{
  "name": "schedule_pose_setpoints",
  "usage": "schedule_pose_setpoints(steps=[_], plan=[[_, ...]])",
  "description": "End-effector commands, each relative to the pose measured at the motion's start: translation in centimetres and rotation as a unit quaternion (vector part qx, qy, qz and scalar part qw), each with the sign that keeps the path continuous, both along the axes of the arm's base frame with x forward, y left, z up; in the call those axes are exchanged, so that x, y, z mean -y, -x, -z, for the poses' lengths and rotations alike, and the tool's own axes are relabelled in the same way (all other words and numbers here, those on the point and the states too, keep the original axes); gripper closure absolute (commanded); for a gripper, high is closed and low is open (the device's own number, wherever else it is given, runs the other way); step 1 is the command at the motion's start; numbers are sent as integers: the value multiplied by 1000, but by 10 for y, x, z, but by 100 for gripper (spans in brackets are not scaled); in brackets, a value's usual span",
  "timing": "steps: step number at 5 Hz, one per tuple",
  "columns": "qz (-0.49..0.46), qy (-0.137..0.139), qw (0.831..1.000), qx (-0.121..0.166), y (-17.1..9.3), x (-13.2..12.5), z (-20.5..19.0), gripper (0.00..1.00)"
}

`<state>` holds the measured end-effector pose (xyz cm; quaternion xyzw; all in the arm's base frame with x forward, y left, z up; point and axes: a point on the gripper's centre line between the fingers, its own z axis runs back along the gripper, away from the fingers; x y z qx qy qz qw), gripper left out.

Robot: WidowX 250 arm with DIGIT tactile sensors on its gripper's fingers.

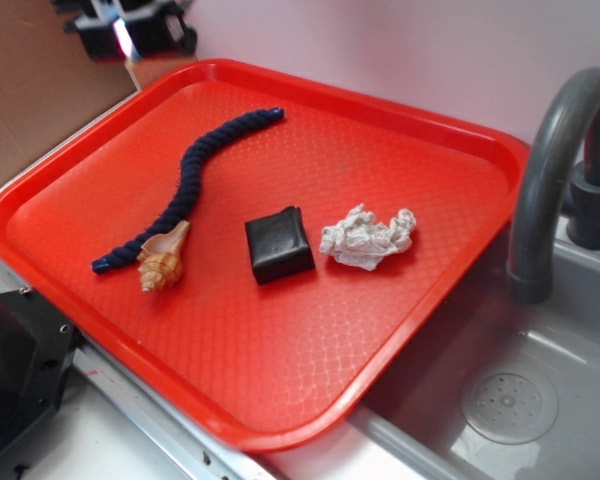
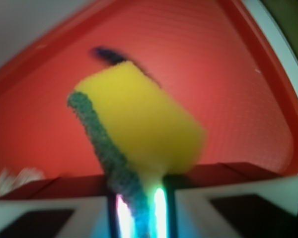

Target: Grab the green sponge.

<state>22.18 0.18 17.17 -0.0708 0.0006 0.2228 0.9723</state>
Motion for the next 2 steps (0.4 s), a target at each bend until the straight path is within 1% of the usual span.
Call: schedule_pose_setpoints(steps=[1, 2], plan=[[38, 4, 994, 102, 41, -9, -53, 100], [45, 0, 995, 89, 33, -17, -49, 100]])
